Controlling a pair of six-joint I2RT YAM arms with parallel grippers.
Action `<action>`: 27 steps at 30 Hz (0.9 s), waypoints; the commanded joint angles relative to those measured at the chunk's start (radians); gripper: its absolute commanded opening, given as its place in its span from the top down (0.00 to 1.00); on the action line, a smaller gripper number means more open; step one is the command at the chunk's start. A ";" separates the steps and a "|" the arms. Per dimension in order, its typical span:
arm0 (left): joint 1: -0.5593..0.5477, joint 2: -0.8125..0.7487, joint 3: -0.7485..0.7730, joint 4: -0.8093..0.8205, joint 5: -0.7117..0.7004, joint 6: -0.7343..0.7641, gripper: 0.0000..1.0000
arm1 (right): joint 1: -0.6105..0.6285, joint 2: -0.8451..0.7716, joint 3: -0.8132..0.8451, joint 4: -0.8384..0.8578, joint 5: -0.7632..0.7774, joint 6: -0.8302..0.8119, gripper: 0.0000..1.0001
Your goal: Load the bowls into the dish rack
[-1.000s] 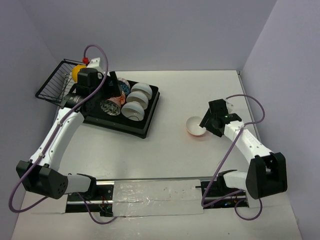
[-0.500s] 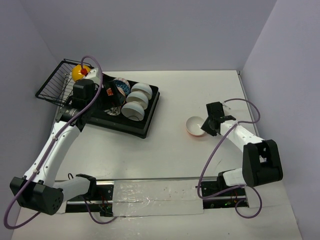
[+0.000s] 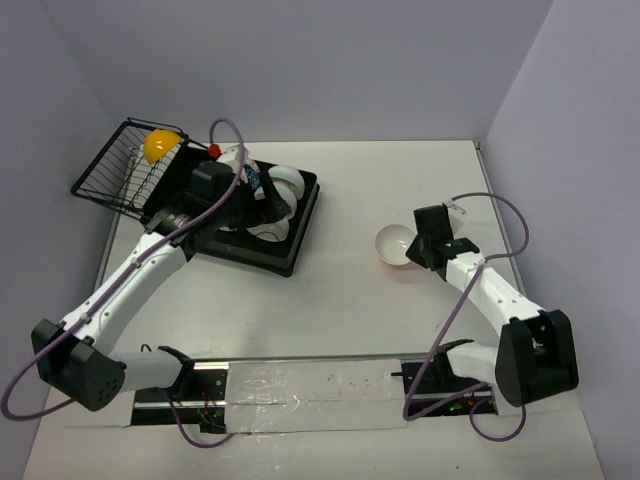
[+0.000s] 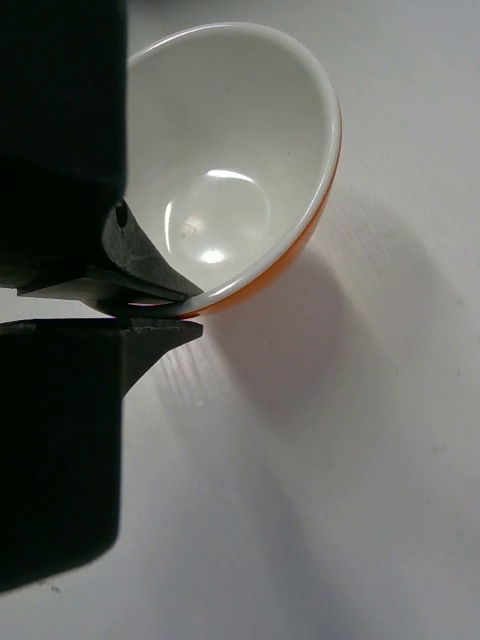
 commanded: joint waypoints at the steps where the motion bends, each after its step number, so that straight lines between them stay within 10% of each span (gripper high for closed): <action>1: -0.081 0.062 0.081 0.036 -0.050 -0.057 0.01 | 0.082 -0.076 0.092 -0.046 0.079 -0.008 1.00; 16: -0.348 0.382 0.374 -0.095 -0.187 -0.066 0.06 | 0.320 -0.146 0.267 -0.155 0.129 0.081 1.00; 27: -0.407 0.458 0.437 -0.133 -0.279 -0.063 0.29 | 0.350 -0.143 0.297 -0.175 0.115 0.097 1.00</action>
